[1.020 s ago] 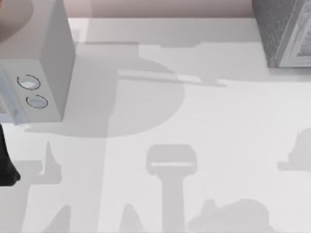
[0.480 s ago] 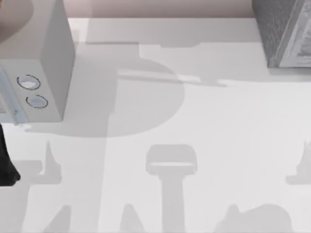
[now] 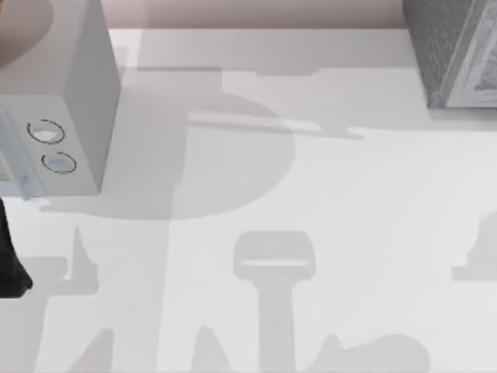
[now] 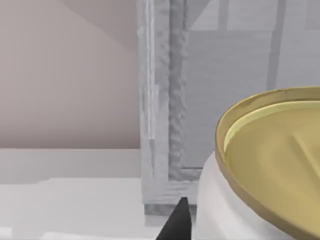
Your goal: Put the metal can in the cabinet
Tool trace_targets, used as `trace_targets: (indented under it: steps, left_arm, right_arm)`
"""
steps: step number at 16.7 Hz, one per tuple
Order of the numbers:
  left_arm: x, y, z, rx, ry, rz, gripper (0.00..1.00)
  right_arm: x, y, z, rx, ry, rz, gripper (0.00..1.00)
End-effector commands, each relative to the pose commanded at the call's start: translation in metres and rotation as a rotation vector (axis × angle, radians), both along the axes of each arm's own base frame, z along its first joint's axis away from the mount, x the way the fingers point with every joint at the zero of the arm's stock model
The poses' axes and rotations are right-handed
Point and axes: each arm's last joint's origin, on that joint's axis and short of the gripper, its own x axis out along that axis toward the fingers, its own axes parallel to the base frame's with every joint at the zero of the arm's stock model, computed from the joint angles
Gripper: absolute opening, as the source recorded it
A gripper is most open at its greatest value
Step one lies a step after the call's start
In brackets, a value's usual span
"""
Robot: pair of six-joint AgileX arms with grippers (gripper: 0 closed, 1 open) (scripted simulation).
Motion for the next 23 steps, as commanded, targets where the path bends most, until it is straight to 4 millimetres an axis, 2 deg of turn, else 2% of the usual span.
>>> trace_targets:
  steps: [3,6,10,13,15,18,21,23]
  left_arm:
    - [0.0,0.0,0.0,0.0,0.0,0.0,1.0]
    - [0.0,0.0,0.0,0.0,0.0,0.0,1.0]
    - [0.0,0.0,0.0,0.0,0.0,0.0,1.0]
    - [0.0,0.0,0.0,0.0,0.0,0.0,1.0]
    - [0.0,0.0,0.0,0.0,0.0,0.0,1.0]
    - [0.0,0.0,0.0,0.0,0.0,0.0,1.0]
    - [0.0,0.0,0.0,0.0,0.0,0.0,1.0]
    - [0.0,0.0,0.0,0.0,0.0,0.0,1.0]
  right_arm:
    - [0.004,0.002,0.052,-0.002,-0.007,0.003,0.0]
    - [0.016,0.006,0.114,-0.005,-0.01,0.0,0.0]
    - [0.049,0.014,0.195,-0.008,-0.008,-0.006,0.0]
    - [0.081,0.023,0.244,-0.008,-0.004,-0.01,0.0]
    - [0.102,0.029,0.269,-0.006,-0.001,-0.011,0.0]
    - [0.13,0.039,0.295,-0.003,0.002,-0.012,0.0]
    - [0.147,0.045,0.307,-0.001,0.006,-0.011,0.0]
    - [0.151,0.046,0.309,0.0,0.008,-0.011,0.0]
